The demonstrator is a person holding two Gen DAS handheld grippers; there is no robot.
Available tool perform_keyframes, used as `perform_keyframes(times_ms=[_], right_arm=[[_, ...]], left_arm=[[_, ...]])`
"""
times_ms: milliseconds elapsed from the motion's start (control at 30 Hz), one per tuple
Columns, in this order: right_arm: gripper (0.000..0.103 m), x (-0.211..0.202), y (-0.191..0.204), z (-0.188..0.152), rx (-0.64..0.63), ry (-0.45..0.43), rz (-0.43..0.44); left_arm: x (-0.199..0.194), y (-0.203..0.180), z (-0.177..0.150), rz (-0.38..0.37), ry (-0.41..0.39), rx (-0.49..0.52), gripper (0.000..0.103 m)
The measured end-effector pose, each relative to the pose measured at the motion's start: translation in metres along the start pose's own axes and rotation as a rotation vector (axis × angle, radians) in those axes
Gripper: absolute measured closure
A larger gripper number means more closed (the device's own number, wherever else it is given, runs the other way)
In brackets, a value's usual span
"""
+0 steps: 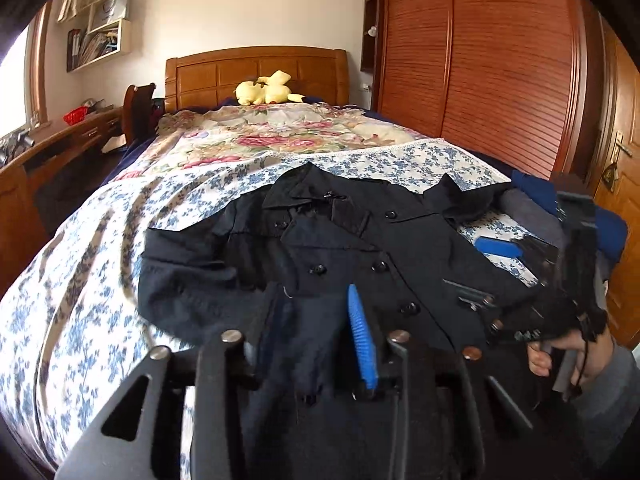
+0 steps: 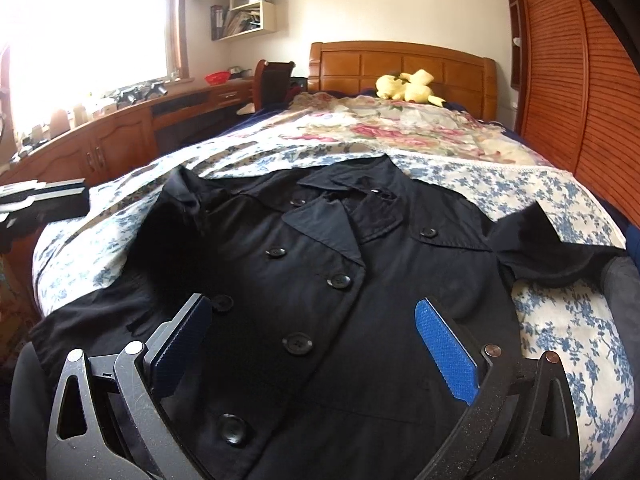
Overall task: Fold large clothes
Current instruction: 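Open the left tool to release the sleeve and lift away, then grasp the coat side edge with the right tool, fold it inward, release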
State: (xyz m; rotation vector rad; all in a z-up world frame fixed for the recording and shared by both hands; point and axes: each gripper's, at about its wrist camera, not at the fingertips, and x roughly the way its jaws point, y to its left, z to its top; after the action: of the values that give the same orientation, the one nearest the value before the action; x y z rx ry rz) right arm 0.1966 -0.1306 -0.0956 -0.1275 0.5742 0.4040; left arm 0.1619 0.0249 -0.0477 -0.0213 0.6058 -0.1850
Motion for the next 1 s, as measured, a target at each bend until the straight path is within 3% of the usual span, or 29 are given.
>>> perform_keyframes(times_ms=[500, 1000], right_arm=[[0.000, 0.048, 0.055, 0.010, -0.062, 0.058, 0.076], [0.001, 0.109, 0.059, 0.007, -0.004, 0.169, 0.150]], left_arm=[[-0.048, 0.056, -0.053, 0.097, -0.024, -0.093, 0.057], [-0.061, 0.093, -0.077, 0.166, -0.018, -0.142, 0.051]])
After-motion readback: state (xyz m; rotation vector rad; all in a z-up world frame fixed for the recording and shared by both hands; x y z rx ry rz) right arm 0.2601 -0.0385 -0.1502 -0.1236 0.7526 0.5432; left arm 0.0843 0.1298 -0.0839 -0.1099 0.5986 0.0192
